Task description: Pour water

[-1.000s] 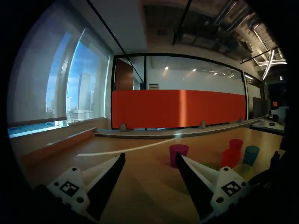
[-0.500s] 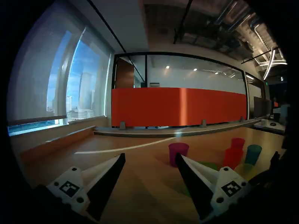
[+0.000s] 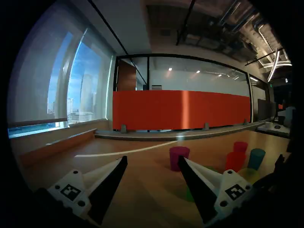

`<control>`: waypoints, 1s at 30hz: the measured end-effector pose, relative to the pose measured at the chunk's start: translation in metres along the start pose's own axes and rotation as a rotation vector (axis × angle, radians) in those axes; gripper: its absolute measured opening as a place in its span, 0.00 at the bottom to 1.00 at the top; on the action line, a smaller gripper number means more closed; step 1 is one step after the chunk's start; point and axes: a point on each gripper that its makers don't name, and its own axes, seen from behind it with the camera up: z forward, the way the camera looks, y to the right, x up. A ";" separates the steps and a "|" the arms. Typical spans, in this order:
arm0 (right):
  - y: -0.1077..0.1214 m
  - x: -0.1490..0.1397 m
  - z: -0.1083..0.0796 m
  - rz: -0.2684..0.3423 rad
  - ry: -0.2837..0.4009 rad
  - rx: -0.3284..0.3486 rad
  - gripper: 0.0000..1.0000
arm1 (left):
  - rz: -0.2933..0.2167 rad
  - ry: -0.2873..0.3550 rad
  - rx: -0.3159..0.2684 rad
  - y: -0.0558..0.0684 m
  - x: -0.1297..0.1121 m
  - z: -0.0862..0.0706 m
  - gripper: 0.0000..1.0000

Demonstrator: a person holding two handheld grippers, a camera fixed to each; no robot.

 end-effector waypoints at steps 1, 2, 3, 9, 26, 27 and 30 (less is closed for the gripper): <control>0.000 0.000 0.000 0.001 0.000 0.000 1.00 | 0.001 0.001 0.001 0.000 0.000 0.000 1.00; 0.000 0.000 0.000 0.002 0.000 0.001 1.00 | 0.002 0.002 0.001 0.001 0.001 0.000 1.00; 0.000 0.000 0.000 0.003 0.000 0.001 1.00 | 0.003 0.003 0.002 0.001 0.001 0.000 1.00; 0.001 0.002 -0.001 0.000 0.001 0.000 1.00 | 0.008 0.007 0.007 0.004 0.003 0.001 0.99; 0.002 0.006 -0.004 -0.003 0.008 -0.001 1.00 | 0.000 0.018 0.004 0.007 0.002 0.006 0.99; 0.003 0.006 -0.004 -0.003 0.008 -0.001 1.00 | 0.000 0.018 0.004 0.007 0.001 0.007 0.99; 0.004 0.005 -0.005 -0.001 0.007 -0.003 1.00 | 0.001 0.017 0.006 0.007 -0.001 0.008 1.00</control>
